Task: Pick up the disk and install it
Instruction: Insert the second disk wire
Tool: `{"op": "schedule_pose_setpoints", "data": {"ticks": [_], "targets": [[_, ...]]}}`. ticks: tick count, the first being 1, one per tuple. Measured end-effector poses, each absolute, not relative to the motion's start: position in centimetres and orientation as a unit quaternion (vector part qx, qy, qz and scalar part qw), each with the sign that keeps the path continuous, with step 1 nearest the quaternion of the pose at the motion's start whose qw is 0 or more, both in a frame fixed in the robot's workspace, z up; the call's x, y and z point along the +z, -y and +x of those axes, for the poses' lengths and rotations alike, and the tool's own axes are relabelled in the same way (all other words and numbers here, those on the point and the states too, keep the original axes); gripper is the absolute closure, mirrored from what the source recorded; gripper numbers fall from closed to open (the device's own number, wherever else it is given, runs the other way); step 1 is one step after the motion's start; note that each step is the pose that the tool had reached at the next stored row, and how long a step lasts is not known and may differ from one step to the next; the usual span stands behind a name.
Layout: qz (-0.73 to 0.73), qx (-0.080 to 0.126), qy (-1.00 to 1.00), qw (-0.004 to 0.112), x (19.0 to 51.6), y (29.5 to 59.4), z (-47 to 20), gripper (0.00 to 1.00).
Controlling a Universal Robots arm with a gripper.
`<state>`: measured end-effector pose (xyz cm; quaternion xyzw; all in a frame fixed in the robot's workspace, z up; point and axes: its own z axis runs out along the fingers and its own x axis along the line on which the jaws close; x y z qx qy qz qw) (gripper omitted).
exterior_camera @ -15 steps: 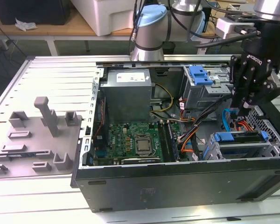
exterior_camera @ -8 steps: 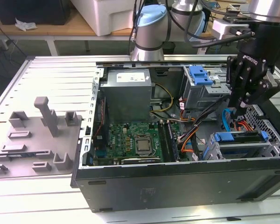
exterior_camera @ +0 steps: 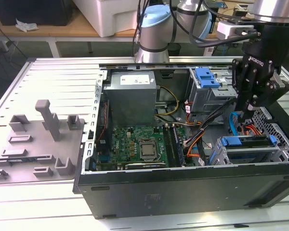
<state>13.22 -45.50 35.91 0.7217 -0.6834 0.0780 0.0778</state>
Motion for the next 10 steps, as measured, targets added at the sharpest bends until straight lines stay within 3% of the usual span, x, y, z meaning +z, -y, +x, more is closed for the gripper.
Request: {"op": "schedule_pose_setpoints", "data": {"ticks": [10], "targets": [[0.706,0.081,0.699,0.079,35.72,45.47,12.93,0.64]]}}
